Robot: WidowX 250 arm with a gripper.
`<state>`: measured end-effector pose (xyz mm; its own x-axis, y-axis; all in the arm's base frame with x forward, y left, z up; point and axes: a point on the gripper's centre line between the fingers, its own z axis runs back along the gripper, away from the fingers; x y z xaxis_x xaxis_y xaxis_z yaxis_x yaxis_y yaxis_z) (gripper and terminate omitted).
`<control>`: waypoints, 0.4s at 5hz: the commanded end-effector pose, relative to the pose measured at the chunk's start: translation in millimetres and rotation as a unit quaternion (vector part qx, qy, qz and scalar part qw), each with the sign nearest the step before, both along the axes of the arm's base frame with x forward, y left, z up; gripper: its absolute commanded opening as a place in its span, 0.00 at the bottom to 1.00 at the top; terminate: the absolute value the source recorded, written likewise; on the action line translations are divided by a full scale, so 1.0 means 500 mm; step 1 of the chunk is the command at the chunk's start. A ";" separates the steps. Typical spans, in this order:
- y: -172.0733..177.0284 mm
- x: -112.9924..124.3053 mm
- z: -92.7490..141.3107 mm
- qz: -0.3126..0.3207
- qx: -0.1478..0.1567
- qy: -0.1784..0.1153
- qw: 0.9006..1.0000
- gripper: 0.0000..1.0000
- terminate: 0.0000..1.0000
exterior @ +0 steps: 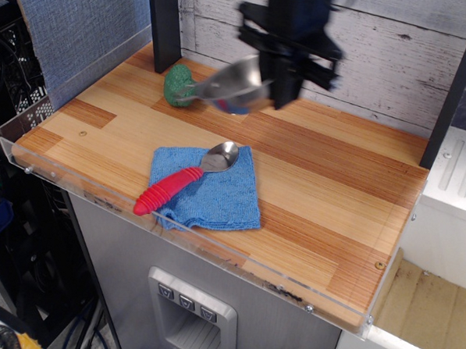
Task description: PICK UP THE VESSEL AND PUT ANOTHER SIDE OF THE TABLE
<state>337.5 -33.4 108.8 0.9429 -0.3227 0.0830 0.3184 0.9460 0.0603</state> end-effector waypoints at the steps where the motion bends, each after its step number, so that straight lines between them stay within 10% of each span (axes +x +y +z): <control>1: -0.087 0.053 -0.023 -0.041 0.014 -0.025 0.999 0.00 0.00; 2: -0.101 0.069 -0.052 -0.052 0.017 -0.016 0.998 0.00 0.00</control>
